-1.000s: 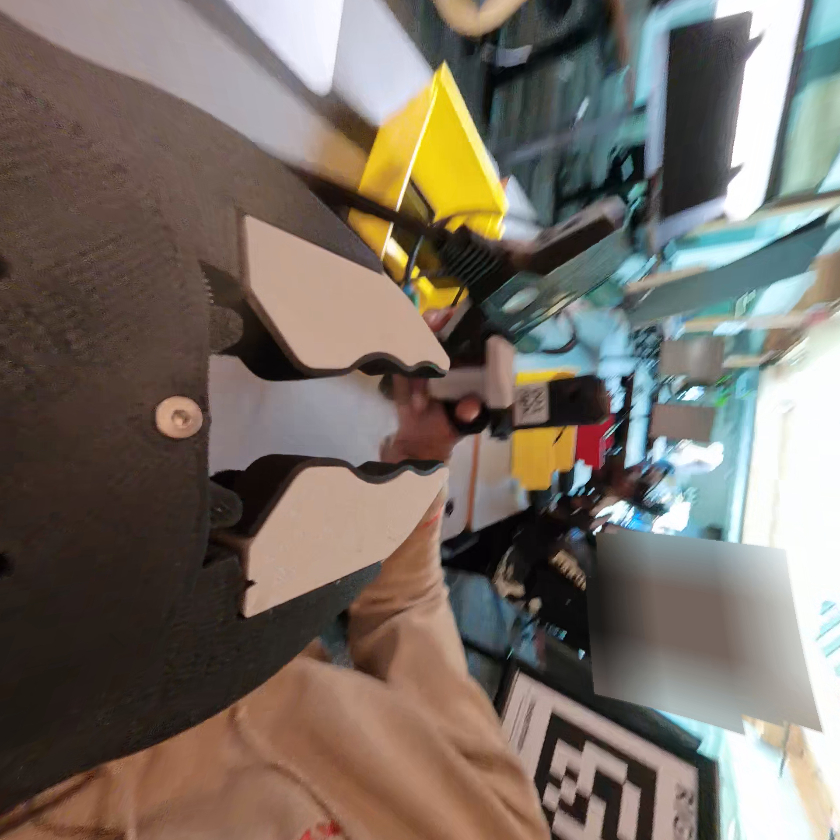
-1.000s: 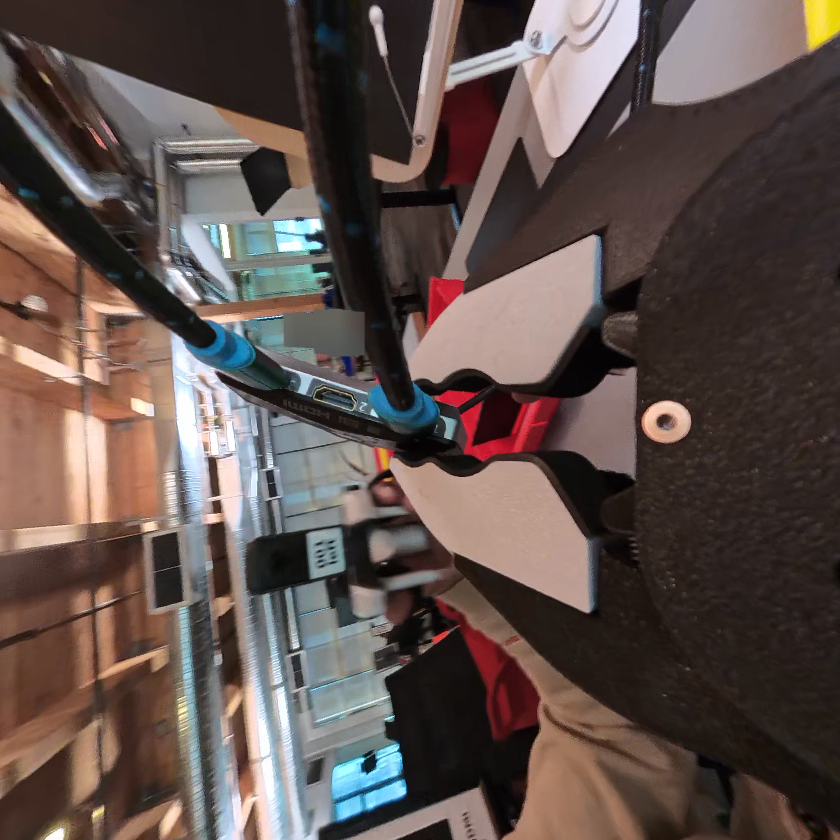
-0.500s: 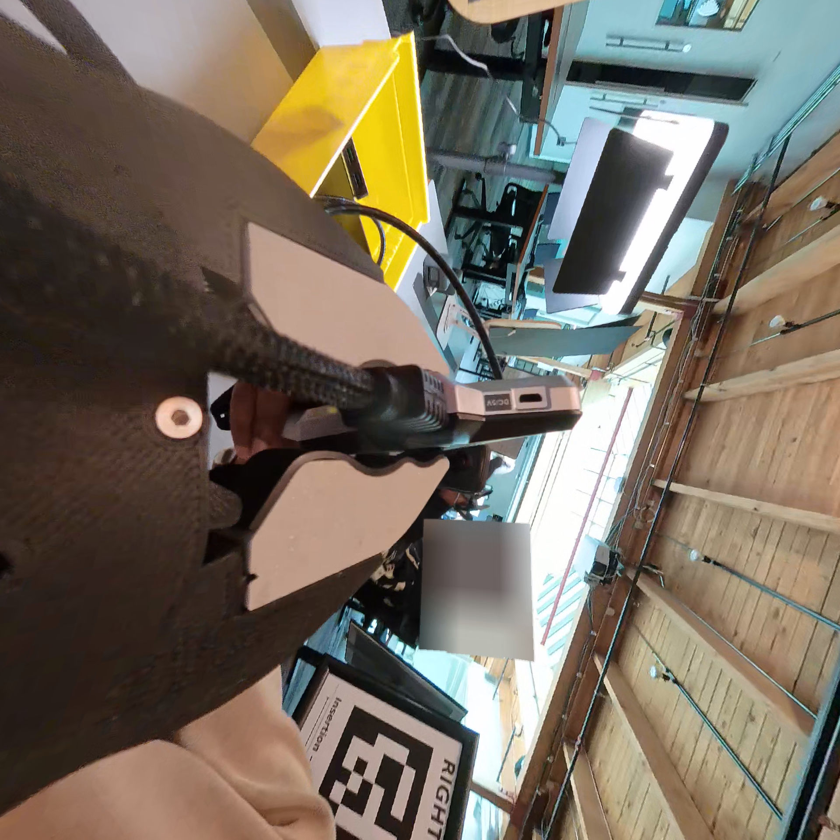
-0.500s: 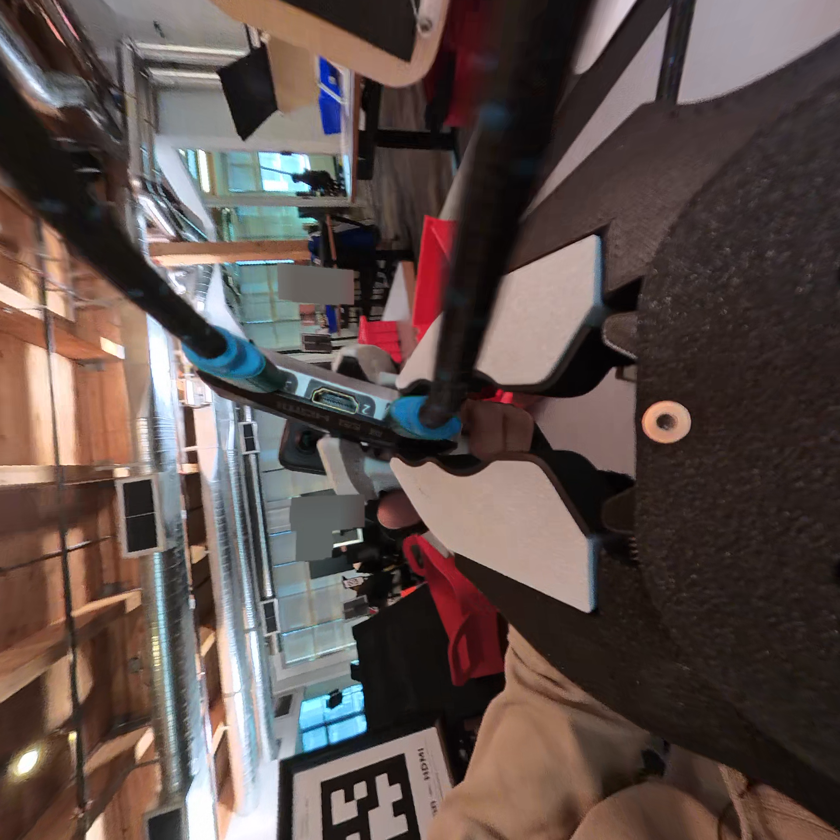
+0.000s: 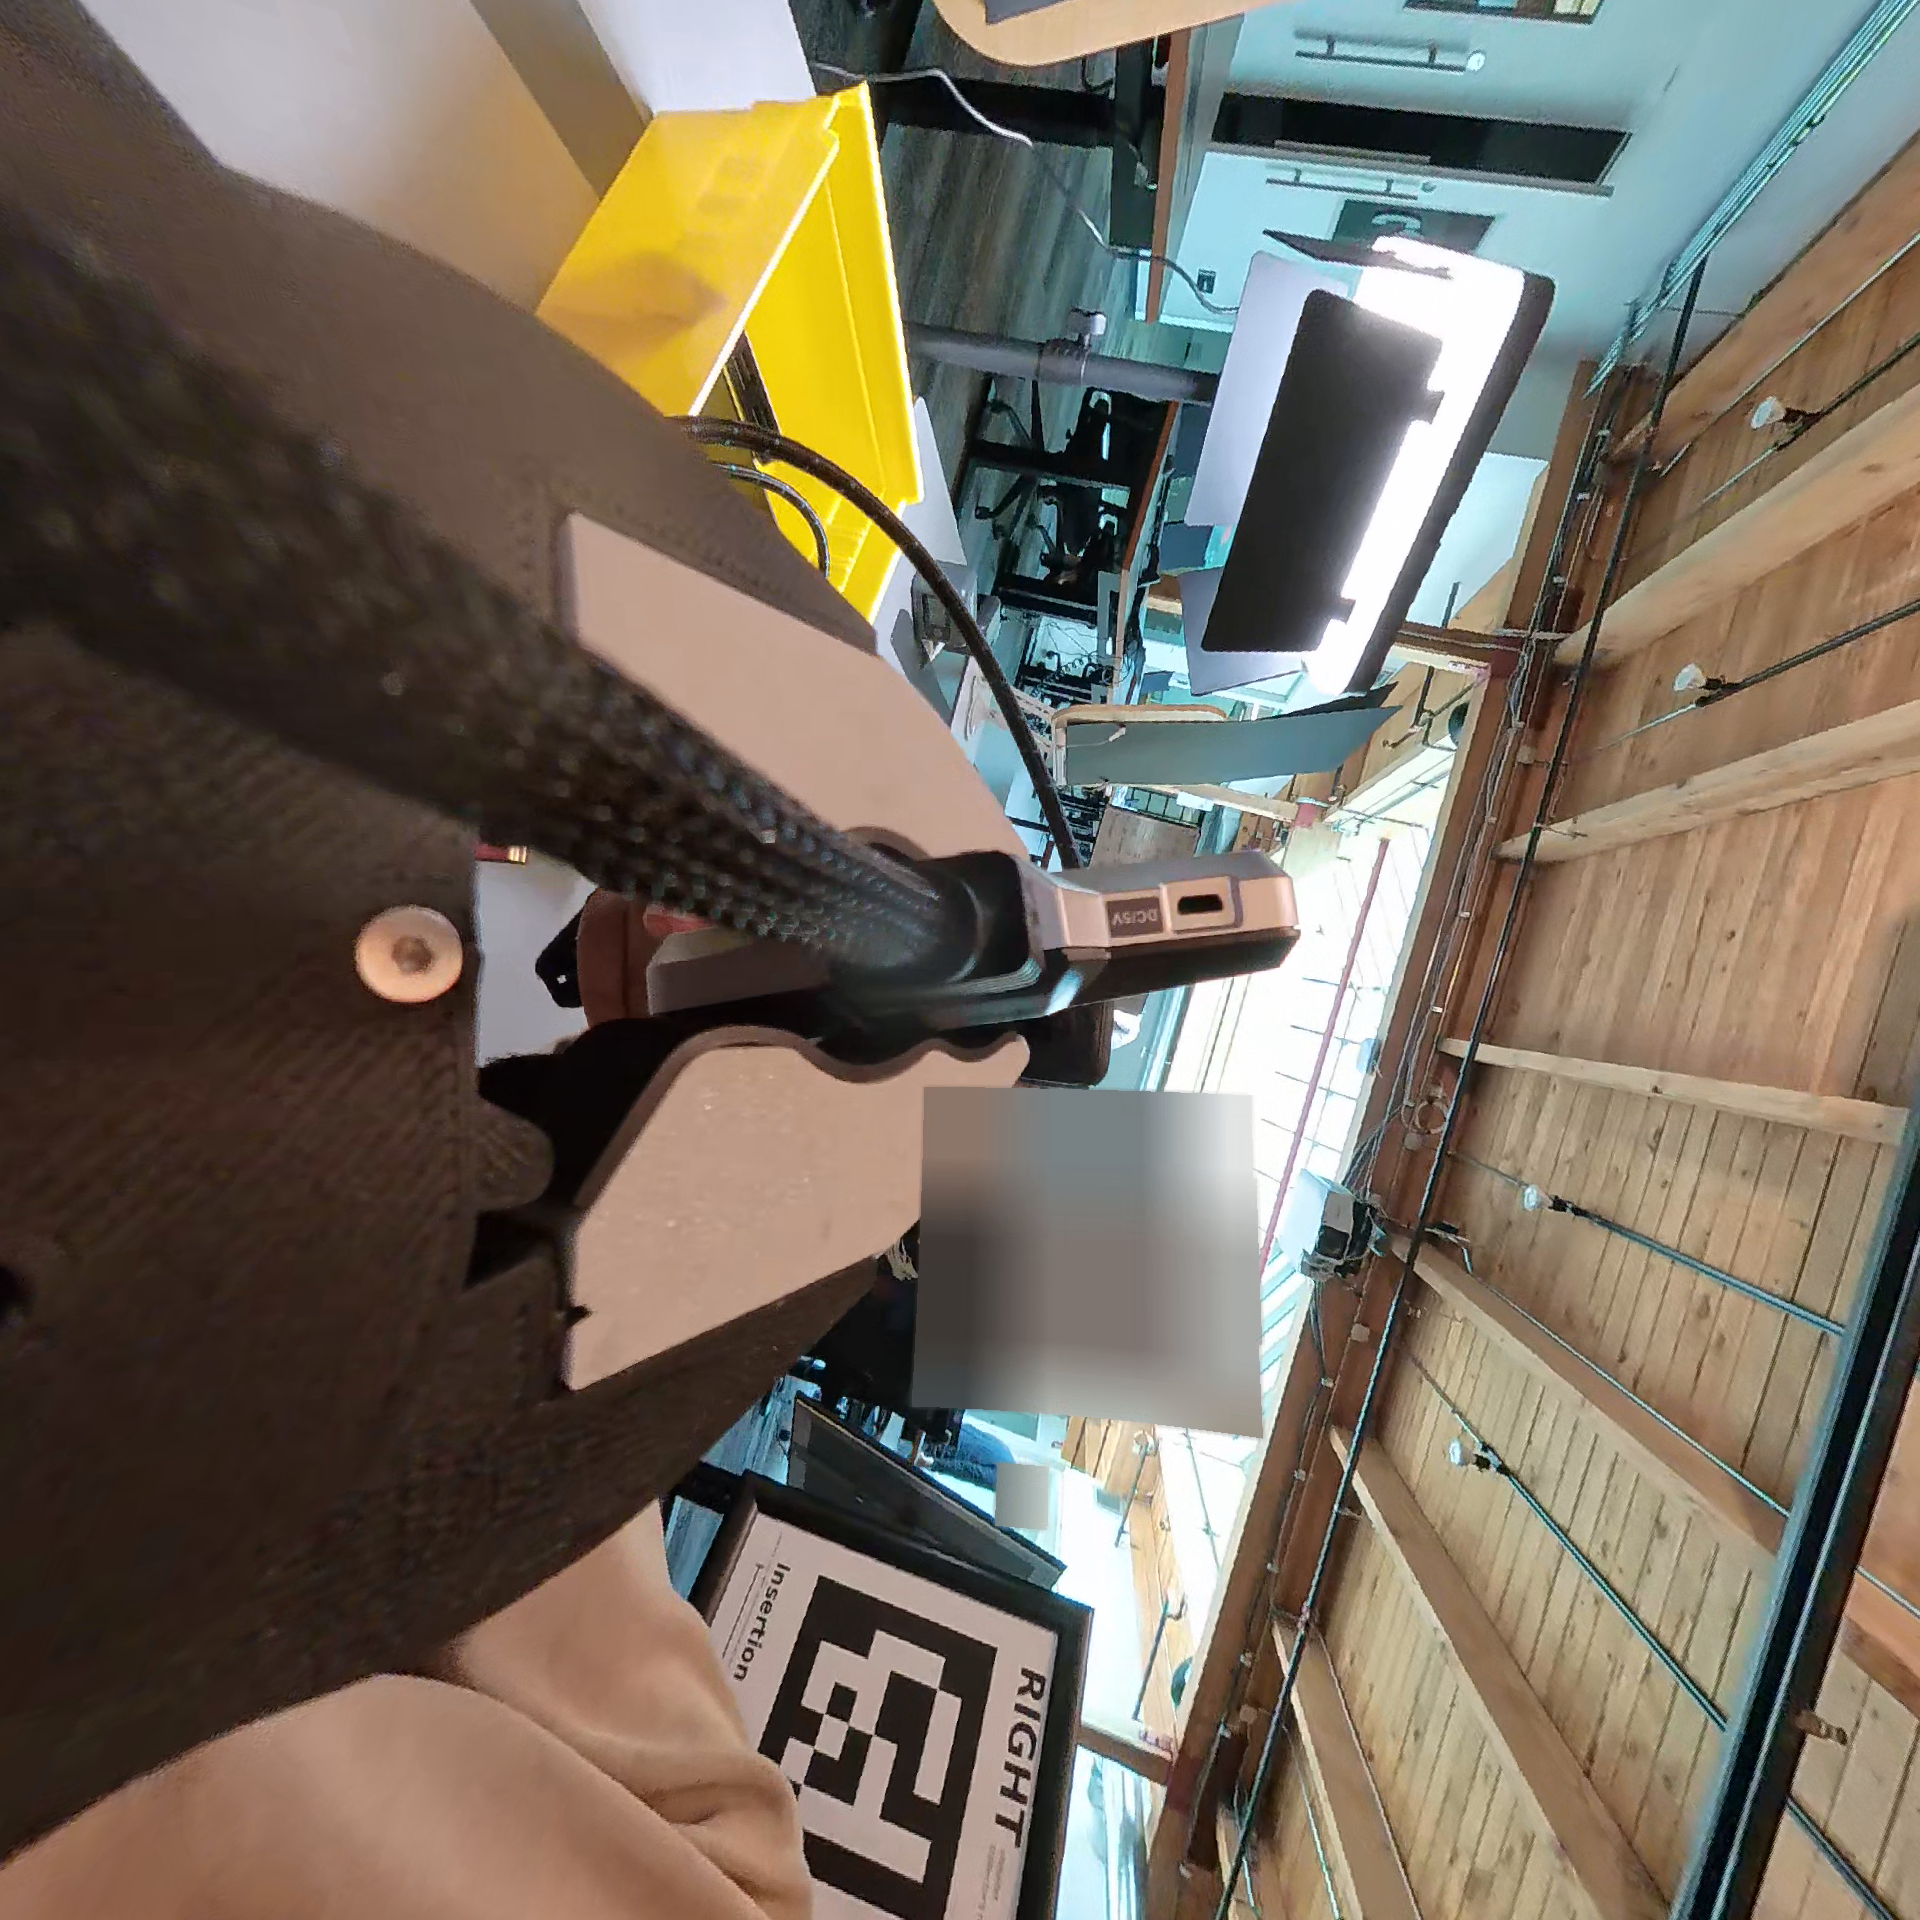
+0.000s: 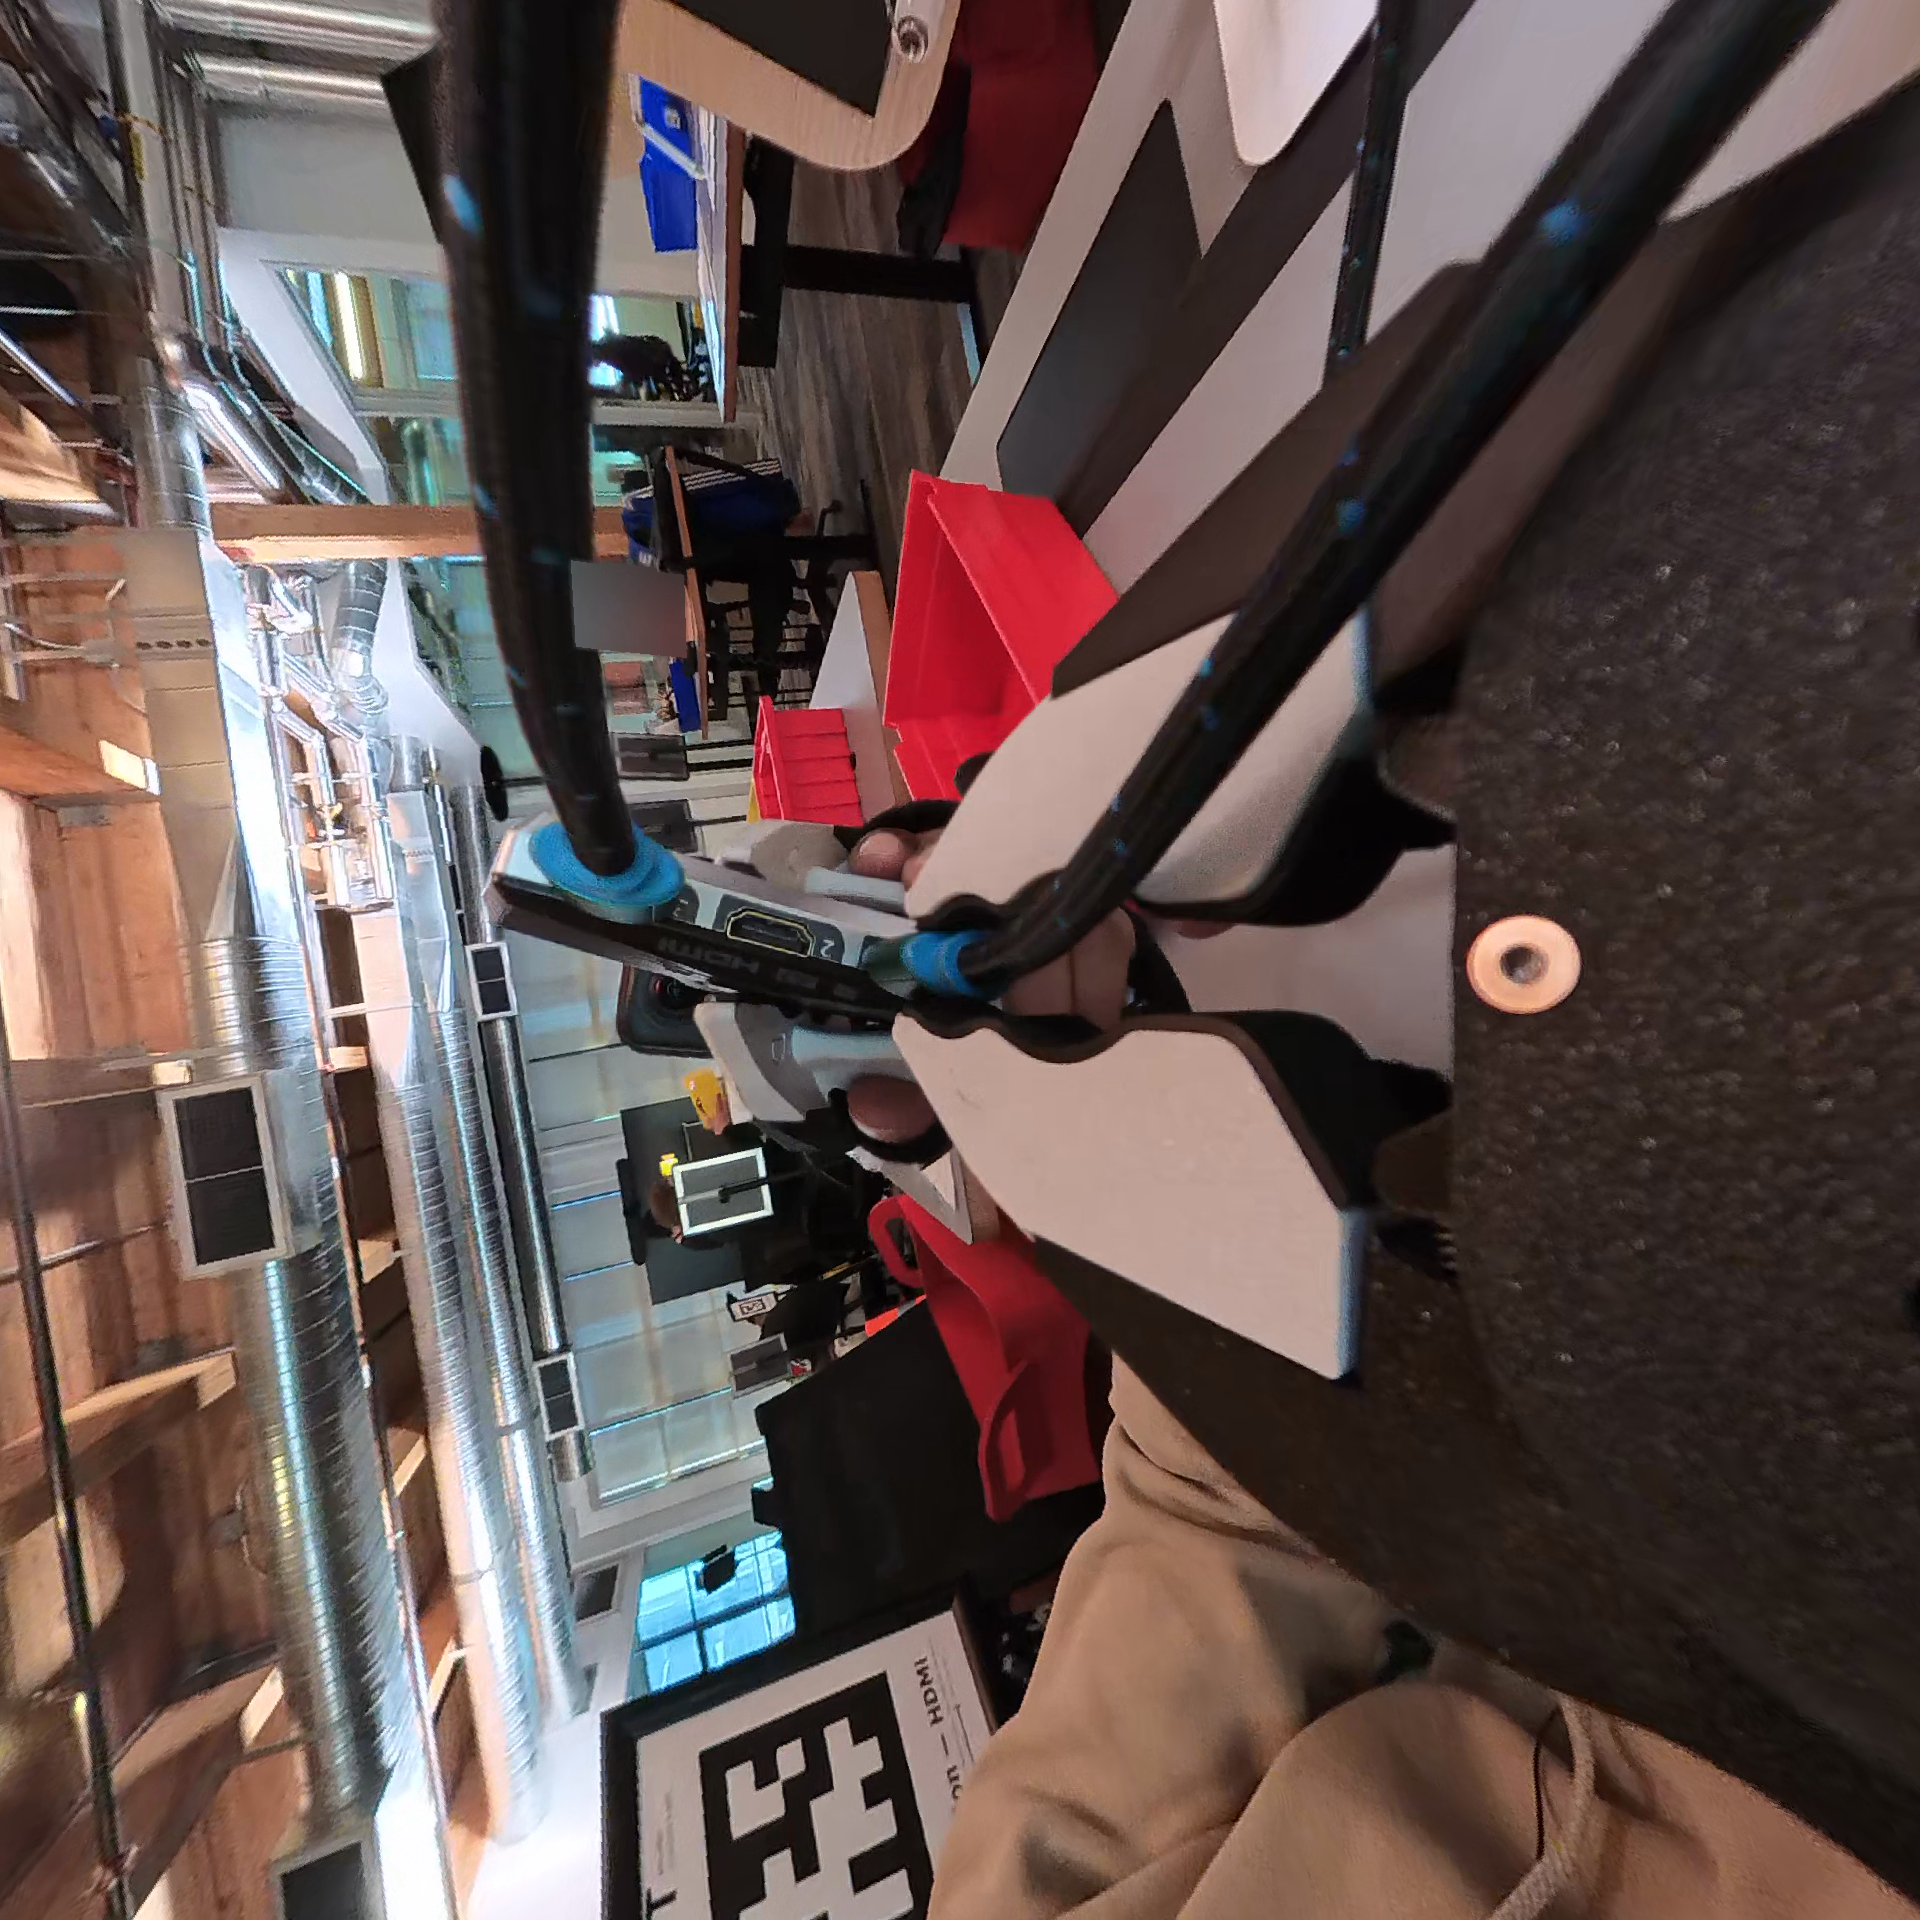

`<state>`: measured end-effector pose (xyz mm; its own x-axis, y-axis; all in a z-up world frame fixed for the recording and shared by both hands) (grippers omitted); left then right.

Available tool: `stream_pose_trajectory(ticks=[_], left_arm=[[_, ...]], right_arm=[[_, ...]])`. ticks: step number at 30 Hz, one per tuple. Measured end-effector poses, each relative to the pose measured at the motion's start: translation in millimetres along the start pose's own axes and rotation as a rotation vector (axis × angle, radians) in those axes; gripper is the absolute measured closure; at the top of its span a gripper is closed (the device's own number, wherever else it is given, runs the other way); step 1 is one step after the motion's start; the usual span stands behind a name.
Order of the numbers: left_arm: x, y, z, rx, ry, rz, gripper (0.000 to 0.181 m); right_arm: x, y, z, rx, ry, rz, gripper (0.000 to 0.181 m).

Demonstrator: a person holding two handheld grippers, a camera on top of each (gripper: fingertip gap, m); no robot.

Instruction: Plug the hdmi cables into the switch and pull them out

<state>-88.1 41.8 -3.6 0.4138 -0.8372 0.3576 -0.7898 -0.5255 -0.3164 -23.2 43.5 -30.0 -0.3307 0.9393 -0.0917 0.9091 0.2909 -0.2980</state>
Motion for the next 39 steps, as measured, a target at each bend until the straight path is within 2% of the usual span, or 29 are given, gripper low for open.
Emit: stream_pose_trajectory(ticks=[5, 9, 15, 19, 30, 31, 32, 33, 34, 36, 39], left_arm=[[5, 0, 2, -0.049, -0.033, 0.013, 0.155], [8, 1, 15, -0.176, -0.121, 0.013, 0.151], [12, 10, 24, -0.287, -0.202, 0.079, 0.156], [14, 14, 27, -0.299, -0.313, 0.099, 0.157], [23, 2, 28, -0.283, -0.372, 0.091, 0.158], [23, 2, 26, -0.272, -0.367, 0.087, 0.158], [20, 8, 10, -0.193, -0.327, 0.065, 0.158], [12, 22, -19, -0.083, -0.251, 0.044, 0.159], [8, 41, -41, -0.013, -0.249, 0.038, 0.159], [11, 55, -46, -0.076, -0.407, -0.019, 0.158], [9, 46, -44, -0.151, -0.415, -0.123, 0.157]], right_arm=[[-5, 1, -1, -0.055, 0.059, -0.003, 0.170], [-8, 0, 0, -0.092, 0.093, -0.015, 0.169], [-12, -1, 7, -0.144, 0.110, -0.055, 0.170], [-14, -3, 12, -0.190, 0.115, -0.079, 0.170], [-18, 8, 3, -0.200, 0.169, -0.124, 0.170], [-18, 10, 3, -0.204, 0.172, -0.127, 0.170], [-20, 18, -3, -0.171, 0.176, -0.137, 0.170], [-18, 37, -17, -0.098, 0.161, -0.128, 0.170], [-14, 59, -30, -0.059, 0.176, -0.068, 0.170], [-13, 81, -39, -0.119, 0.223, 0.025, 0.170], [-3, 81, -35, -0.283, 0.220, 0.125, 0.170]])
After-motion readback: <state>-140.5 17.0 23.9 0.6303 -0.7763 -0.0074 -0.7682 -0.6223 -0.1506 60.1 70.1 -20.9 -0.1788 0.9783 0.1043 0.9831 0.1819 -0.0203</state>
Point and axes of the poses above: each gripper's, where its closed fingertips meet, y back along the fingers, z out of its underside, x = y × z across the jaws, the point moved 3 cm from there along y, back along the fingers, and after that the axes turned 14 degrees about -z, right-handed, at the moved point
